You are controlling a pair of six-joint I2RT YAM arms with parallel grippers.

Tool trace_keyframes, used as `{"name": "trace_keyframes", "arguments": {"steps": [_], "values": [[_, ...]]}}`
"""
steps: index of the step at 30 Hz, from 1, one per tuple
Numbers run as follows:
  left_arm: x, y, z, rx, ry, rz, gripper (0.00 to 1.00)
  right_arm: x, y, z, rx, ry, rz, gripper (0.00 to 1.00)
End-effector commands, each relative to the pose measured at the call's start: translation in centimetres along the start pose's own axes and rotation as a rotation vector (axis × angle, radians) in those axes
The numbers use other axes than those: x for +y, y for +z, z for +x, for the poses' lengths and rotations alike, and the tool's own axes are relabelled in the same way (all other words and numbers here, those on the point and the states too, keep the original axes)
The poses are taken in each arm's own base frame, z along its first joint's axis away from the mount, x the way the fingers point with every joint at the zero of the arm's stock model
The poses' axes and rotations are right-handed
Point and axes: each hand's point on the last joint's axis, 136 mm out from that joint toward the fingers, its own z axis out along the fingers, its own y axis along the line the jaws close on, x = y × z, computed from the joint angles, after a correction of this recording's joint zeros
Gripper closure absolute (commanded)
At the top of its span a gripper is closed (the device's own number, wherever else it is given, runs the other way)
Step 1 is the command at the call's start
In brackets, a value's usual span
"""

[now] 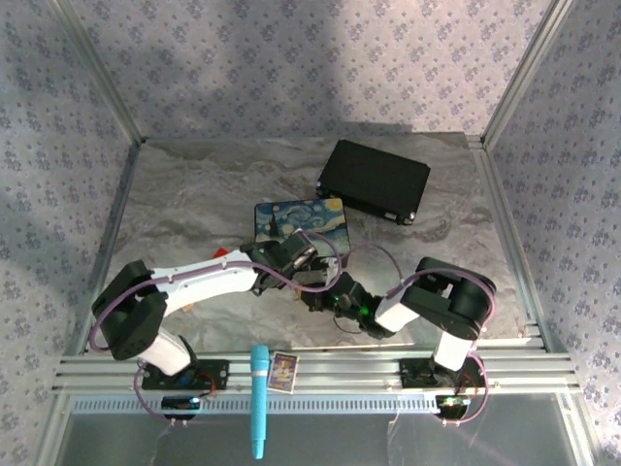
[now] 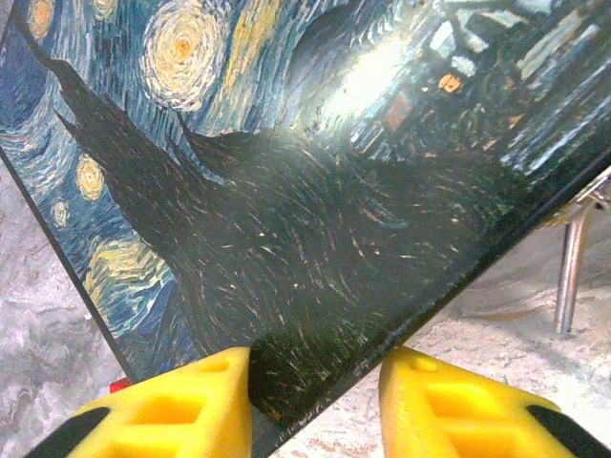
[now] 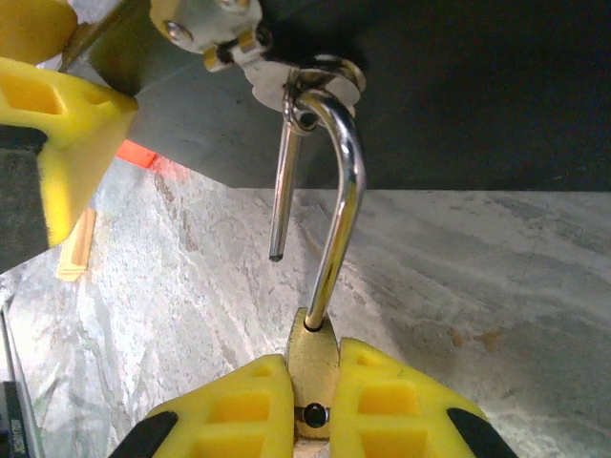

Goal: Unlock a padlock with a key

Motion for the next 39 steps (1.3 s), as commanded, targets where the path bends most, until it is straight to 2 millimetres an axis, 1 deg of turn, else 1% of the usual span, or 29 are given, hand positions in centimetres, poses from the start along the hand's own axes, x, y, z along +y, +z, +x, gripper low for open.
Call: {"name": "trace_keyframes", "arguments": {"steps": [1, 9, 13, 16, 17, 19, 23, 30, 37, 39], "values": [[-1.6, 1.3, 3.1, 0.136, 0.053, 0.062, 0.68, -0.9, 0.1, -0.2, -0.053, 0.094, 0.023, 1.00], [-2.5, 1.3, 2.7, 0.149, 0.092, 0.075, 0.69, 0.7, 1.2, -0.4, -0.098, 0.220, -0.028, 1.00], [-2.6, 1.4, 2.6, 0.155, 0.109, 0.065, 0.69, 0.6, 1.9, -0.8, -0.119, 0.318, -0.047, 1.00], [-2.7, 1.5, 2.6, 0.158, 0.111, 0.067, 0.69, 1.1, 2.8, -1.5, -0.128, 0.374, -0.098, 1.00], [-2.7, 1.4, 3.2, 0.184, 0.123, 0.067, 0.69, 1.2, 3.1, -1.6, -0.130, 0.375, -0.104, 1.00], [-2.7, 1.4, 3.4, 0.191, 0.126, 0.067, 0.69, 1.1, 3.3, -1.6, -0.139, 0.382, -0.097, 1.00], [-2.9, 1.6, 3.6, 0.200, 0.126, 0.071, 0.69, 0.7, 3.2, -2.3, -0.184, 0.396, -0.078, 1.00], [-2.8, 1.8, 3.8, 0.214, 0.128, 0.059, 0.69, 0.5, 3.0, -3.3, -0.229, 0.424, -0.087, 1.00], [-2.8, 2.1, 4.4, 0.233, 0.128, 0.051, 0.69, -0.3, 1.8, -4.5, -0.282, 0.439, -0.071, 1.00], [-2.7, 2.3, 4.5, 0.236, 0.120, 0.052, 0.69, -0.2, 1.6, -5.0, -0.293, 0.436, -0.075, 1.00]]}}
